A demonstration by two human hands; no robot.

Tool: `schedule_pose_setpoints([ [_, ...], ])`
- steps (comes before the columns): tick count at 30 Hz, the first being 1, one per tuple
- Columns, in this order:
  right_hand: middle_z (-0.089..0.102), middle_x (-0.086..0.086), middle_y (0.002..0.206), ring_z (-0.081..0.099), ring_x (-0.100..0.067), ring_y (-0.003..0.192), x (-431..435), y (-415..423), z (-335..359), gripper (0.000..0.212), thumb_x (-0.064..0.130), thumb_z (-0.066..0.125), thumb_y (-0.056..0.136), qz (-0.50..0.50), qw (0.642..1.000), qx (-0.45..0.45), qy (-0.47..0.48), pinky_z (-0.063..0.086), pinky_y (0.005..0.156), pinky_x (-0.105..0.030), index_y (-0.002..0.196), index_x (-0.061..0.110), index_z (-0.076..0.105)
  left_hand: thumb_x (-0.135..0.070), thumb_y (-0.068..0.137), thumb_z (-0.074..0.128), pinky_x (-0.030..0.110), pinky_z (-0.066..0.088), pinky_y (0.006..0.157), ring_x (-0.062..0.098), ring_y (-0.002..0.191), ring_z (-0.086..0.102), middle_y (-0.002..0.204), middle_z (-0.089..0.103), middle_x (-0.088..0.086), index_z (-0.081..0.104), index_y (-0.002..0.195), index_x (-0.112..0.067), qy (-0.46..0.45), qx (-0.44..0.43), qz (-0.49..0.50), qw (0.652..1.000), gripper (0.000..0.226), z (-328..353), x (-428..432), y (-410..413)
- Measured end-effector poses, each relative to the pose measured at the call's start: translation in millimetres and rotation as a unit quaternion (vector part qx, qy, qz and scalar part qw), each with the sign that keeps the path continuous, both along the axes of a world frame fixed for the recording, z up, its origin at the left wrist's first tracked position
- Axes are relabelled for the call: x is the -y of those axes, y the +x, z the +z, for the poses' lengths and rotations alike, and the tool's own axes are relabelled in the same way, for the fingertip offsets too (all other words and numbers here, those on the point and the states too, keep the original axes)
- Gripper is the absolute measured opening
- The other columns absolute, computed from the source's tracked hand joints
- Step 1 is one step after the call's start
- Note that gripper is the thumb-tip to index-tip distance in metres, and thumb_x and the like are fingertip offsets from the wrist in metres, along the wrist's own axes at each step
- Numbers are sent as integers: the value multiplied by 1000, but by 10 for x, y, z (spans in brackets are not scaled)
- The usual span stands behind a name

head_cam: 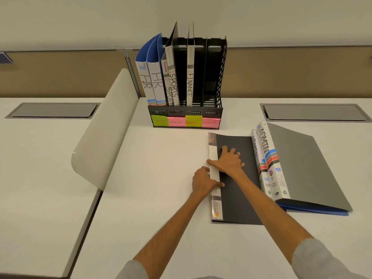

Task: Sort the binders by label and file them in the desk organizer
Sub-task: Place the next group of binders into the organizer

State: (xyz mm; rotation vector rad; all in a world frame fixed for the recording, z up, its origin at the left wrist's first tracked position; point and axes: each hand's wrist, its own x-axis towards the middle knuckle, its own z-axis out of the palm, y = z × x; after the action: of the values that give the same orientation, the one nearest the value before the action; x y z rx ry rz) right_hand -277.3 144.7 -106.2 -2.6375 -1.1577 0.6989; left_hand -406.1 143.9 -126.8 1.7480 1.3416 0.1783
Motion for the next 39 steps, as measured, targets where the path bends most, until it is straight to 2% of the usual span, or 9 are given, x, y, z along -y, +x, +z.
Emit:
schedule_pose_setpoints([
  [4,20,-21,155,16,-47,143,-35,-13,7,90,65,63,78,-11,1000,-22,13,25,107,-68,149,28,21,-44,65,87,33,53,92,24,109,62,121,63,6,53,127,-12,6,9,13,1000,78,0,51,-26],
  [8,30,-21,149,27,-47,137,-51,-8,49,92,59,68,77,-25,997,-49,50,32,106,-63,149,30,18,-46,68,84,28,55,77,23,95,69,104,69,5,60,103,-14,16,22,15,1000,53,-17,91,-40],
  [12,50,-21,130,49,-43,120,-11,21,86,85,48,71,78,-22,988,-76,134,43,100,-54,147,26,26,-46,75,79,27,55,82,20,95,66,109,66,2,54,111,-15,1,49,9,999,53,-21,144,-36],
  [15,56,-17,124,54,-38,114,29,23,130,80,43,72,79,-18,980,-89,176,43,96,-49,145,25,30,-44,78,77,24,53,81,15,93,62,109,62,-1,45,109,-22,3,89,22,996,50,-20,233,-35],
  [21,53,-13,135,52,-34,120,98,116,265,78,41,72,81,-24,969,-111,220,38,105,-56,145,24,30,-38,75,81,27,55,86,15,93,60,103,58,-6,50,111,-20,16,139,46,989,51,128,212,-5],
  [27,47,-13,144,53,-32,123,-30,295,669,80,45,74,80,-50,950,-152,268,44,103,-54,143,25,30,-31,71,84,25,57,74,16,81,66,97,64,-8,55,101,-24,42,205,119,971,42,522,137,82],
  [30,50,-13,141,57,-32,117,-219,423,1027,76,39,75,80,-47,940,-155,301,49,98,-50,141,25,32,-29,69,84,29,60,74,16,76,68,93,66,-8,57,96,-23,64,230,112,965,39,735,100,117],
  [39,56,-11,129,63,-28,103,-678,505,1973,74,38,76,79,-21,936,-114,332,58,83,-48,139,25,35,-25,66,84,22,60,70,11,76,70,89,65,-14,57,92,-24,171,276,73,943,38,1235,-168,-12],
])
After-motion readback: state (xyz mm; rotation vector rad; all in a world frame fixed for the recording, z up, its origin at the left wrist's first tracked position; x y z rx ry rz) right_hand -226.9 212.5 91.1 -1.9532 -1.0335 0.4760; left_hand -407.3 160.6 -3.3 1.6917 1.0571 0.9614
